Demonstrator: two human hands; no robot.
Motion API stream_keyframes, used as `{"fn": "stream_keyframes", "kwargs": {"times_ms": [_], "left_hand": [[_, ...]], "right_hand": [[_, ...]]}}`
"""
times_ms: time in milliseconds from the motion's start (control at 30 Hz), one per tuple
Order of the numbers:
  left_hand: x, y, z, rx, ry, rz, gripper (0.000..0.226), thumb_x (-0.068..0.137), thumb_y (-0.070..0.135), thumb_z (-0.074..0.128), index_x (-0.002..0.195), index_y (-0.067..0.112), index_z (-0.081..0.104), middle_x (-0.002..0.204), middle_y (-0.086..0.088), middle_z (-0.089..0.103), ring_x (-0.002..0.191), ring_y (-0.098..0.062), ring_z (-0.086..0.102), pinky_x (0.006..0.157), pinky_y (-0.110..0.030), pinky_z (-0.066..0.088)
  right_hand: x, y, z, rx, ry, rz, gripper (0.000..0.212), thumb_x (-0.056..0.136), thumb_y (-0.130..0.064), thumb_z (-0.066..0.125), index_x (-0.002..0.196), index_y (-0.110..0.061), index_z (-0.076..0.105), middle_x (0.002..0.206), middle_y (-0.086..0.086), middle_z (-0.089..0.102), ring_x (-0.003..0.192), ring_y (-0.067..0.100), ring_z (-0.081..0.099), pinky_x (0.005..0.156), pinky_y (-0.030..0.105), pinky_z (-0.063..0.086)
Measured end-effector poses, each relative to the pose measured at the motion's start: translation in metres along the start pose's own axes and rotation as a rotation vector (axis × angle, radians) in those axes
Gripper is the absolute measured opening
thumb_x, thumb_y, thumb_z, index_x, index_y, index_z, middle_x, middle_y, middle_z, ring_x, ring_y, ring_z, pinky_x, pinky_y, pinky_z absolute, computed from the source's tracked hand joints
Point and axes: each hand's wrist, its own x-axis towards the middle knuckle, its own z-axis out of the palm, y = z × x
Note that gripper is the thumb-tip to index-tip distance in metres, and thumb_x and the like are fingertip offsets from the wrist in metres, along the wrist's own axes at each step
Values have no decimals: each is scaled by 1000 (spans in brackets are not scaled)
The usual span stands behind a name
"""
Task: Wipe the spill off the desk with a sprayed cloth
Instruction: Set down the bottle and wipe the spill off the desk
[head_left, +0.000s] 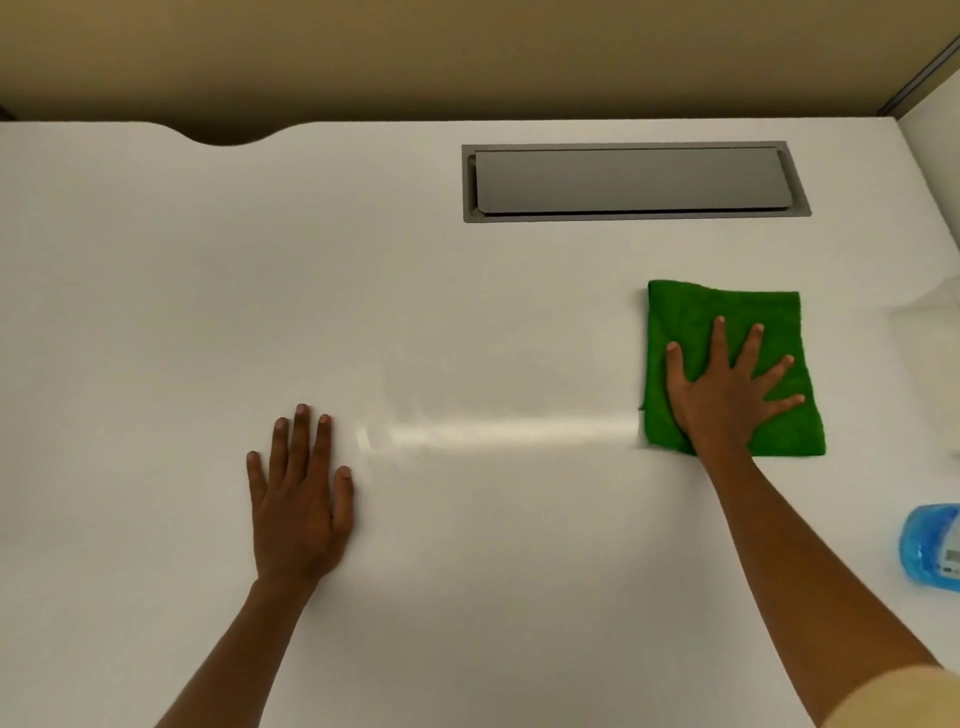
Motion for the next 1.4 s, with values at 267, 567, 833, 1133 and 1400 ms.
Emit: {"fn": "stream_keyframes", "kwargs": {"times_ms": [267, 567, 833, 1133, 1400], "left_hand": [[0, -1, 0, -10, -1, 10, 66, 100, 43, 23, 161, 20, 18, 171, 0, 6, 158, -22, 4, 125, -56, 8], [2, -1, -2, 3, 7, 31, 66, 99, 41, 25, 160, 17, 22, 170, -5, 12, 157, -27, 10, 123, -58, 11], [1, -3, -2, -14, 0, 52, 61, 99, 35, 24, 153, 10, 35, 163, -15, 32, 154, -33, 19, 121, -63, 13], [1, -7, 5, 6, -1, 8, 66, 100, 36, 19, 161, 11, 14, 171, -2, 6, 158, -25, 8, 125, -55, 6], [3, -3, 2, -26, 0, -18, 66, 99, 35, 19, 161, 12, 18, 170, -2, 11, 157, -24, 10, 124, -56, 9]], "right_hand": [[-23, -124, 20, -44, -40, -254, 83, 81, -82, 8, 152, -40, 11, 164, 4, 4, 146, 48, -2, 106, 76, 0], [-161, -219, 48, -55, -155, -722, 81, 82, -80, 16, 152, -40, 14, 164, 4, 2, 146, 47, -9, 106, 73, -5], [-265, -185, 56, 32, -207, -773, 62, 94, -62, 25, 151, -39, 20, 164, 4, 5, 148, 43, -6, 109, 72, -2], [-332, -106, 45, -9, -338, -765, 68, 88, -66, 37, 150, -41, 26, 163, 2, 15, 146, 44, 15, 107, 72, 10], [-348, -66, 39, -40, -395, -827, 76, 72, -74, 48, 142, -49, 35, 160, -4, 27, 141, 41, 24, 103, 69, 19]]}}
